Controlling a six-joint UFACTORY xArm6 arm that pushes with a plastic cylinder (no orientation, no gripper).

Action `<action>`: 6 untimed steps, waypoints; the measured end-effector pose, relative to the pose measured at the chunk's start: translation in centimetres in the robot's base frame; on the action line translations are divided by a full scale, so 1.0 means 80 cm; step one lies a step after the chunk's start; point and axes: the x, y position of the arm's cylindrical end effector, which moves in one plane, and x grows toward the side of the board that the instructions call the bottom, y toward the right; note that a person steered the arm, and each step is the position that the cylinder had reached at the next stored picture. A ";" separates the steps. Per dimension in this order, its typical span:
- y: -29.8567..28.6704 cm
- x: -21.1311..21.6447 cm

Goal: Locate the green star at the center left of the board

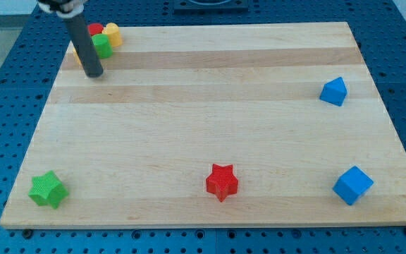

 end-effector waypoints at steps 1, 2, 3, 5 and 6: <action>0.040 0.129; 0.104 0.201; 0.085 0.262; -0.014 0.325; -0.059 0.308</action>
